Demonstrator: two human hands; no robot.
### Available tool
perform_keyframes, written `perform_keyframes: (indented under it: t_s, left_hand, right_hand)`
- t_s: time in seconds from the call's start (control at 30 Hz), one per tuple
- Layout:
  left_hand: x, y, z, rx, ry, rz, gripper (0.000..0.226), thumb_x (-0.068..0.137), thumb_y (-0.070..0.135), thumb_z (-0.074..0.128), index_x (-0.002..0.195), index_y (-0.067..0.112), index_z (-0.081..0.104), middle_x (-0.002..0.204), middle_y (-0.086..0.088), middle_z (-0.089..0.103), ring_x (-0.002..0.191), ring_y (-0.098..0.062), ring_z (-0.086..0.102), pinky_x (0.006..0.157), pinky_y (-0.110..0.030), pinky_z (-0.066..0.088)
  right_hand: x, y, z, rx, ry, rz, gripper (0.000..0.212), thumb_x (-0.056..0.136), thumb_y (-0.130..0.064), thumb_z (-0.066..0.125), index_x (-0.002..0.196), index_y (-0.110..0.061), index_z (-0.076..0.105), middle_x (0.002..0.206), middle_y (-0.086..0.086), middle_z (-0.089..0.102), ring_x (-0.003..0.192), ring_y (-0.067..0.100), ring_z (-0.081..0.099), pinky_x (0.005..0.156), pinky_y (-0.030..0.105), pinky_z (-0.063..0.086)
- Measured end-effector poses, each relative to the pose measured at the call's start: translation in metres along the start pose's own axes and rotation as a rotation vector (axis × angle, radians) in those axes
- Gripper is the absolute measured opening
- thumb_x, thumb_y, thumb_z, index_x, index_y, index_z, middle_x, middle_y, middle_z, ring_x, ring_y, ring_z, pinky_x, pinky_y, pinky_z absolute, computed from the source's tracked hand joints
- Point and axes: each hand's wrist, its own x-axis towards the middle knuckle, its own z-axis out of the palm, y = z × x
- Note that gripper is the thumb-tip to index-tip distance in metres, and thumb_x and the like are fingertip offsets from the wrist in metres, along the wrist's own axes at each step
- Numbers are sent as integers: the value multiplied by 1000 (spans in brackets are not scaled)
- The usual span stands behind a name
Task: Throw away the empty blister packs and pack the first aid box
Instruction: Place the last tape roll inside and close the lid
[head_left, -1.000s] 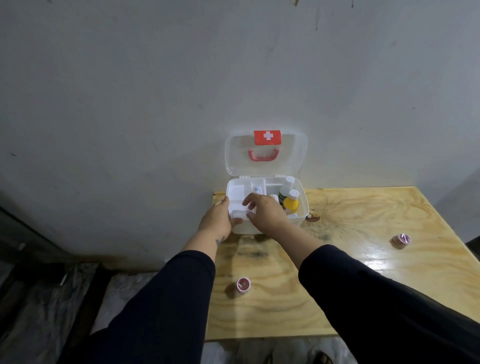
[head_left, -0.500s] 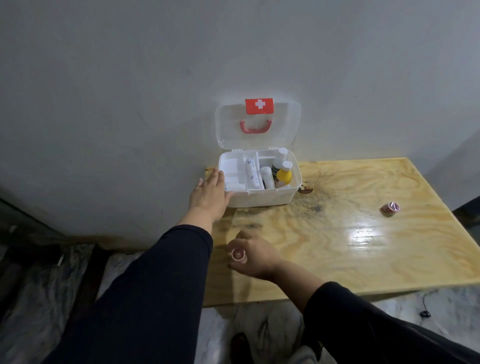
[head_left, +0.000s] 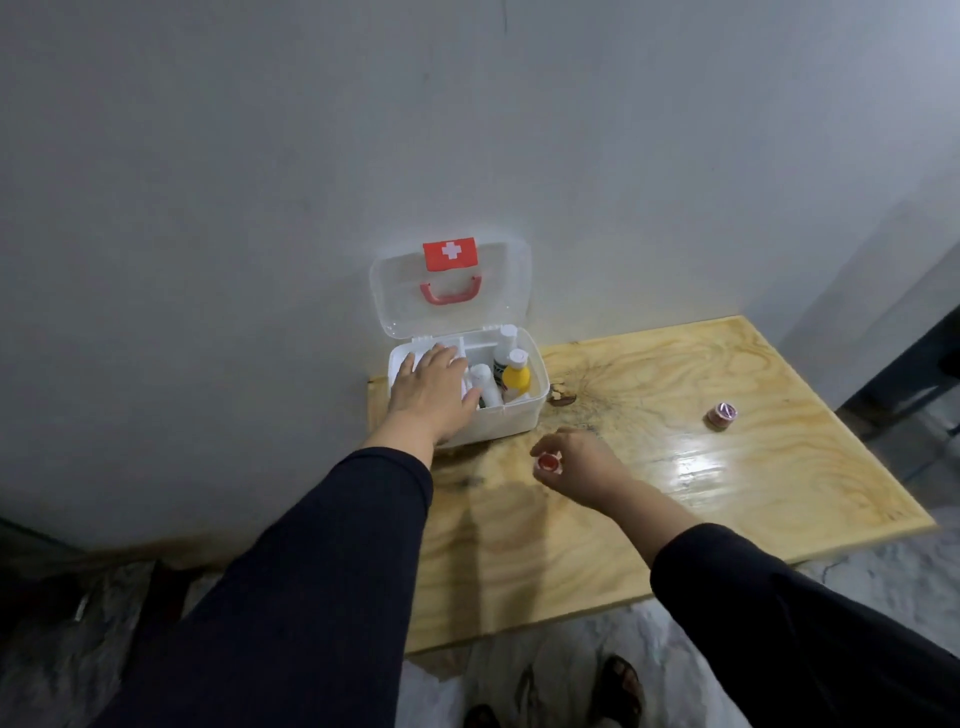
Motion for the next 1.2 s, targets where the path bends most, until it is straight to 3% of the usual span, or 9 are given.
perform_keyframes:
  t_s: [0.17, 0.27, 0.33, 0.43, 0.6, 0.83, 1.03, 1.2]
  left_hand:
    - [29, 63, -12, -30, -3, 162, 51, 94, 41, 44, 140, 19, 47, 155, 1, 32, 146, -18, 24, 119, -39, 17]
    - [41, 109, -13, 7, -116, 264, 50, 94, 42, 45, 138, 19, 50, 149, 0, 41, 138, -20, 37, 112, -38, 28]
    - [49, 138, -8, 45, -225, 307, 51, 94, 44, 44, 139, 20, 49, 147, -1, 42, 136, -22, 39, 108, -38, 33]
    - [63, 173, 7, 32, -331, 304, 52, 90, 45, 47, 137, 22, 50, 146, -2, 45, 133, -25, 43, 106, -40, 39]
    - [82, 214, 36, -58, -410, 274, 54, 90, 42, 49, 140, 21, 47, 151, -1, 40, 137, -24, 40, 107, -40, 40]
    - [103, 237, 74, -142, -461, 235, 54, 89, 45, 53, 135, 17, 52, 138, -2, 50, 119, -21, 56, 97, -41, 50]
    - [108, 238, 86, -119, -469, 218, 54, 90, 44, 51, 136, 16, 51, 140, -4, 49, 125, -24, 50, 101, -40, 46]
    - [103, 227, 75, -137, -431, 189, 51, 91, 43, 50, 136, 19, 51, 144, 0, 46, 126, -21, 50, 99, -40, 47]
  right_hand:
    - [-6, 54, -50, 31, 152, 131, 24, 82, -19, 63, 104, -14, 70, 101, 10, 65, 94, 26, 65, 85, 29, 49]
    - [-13, 88, -75, 28, 223, 221, 25, 84, -19, 60, 106, -15, 70, 105, 7, 66, 100, 23, 63, 81, 24, 41]
    - [-17, 112, -87, 50, 248, 279, 25, 85, -19, 57, 107, -16, 69, 106, 6, 68, 100, 23, 63, 83, 27, 44]
    - [-21, 146, -102, 100, 259, 351, 26, 87, -18, 53, 107, -19, 68, 108, 4, 67, 94, 22, 63, 72, 27, 46]
    - [-15, 197, -114, 161, 282, 435, 20, 88, -22, 56, 105, -21, 68, 107, 3, 68, 97, 22, 63, 74, 29, 46]
    - [9, 235, -105, 181, 236, 394, 28, 90, -21, 55, 115, -19, 66, 114, 5, 63, 106, 23, 59, 79, 25, 40]
    - [16, 244, -90, 105, 185, 333, 27, 85, -15, 59, 110, -19, 68, 108, 8, 64, 99, 27, 62, 76, 26, 42]
    - [21, 227, -102, 62, 170, 306, 26, 83, -21, 62, 108, -20, 69, 107, 7, 67, 100, 26, 62, 80, 31, 48]
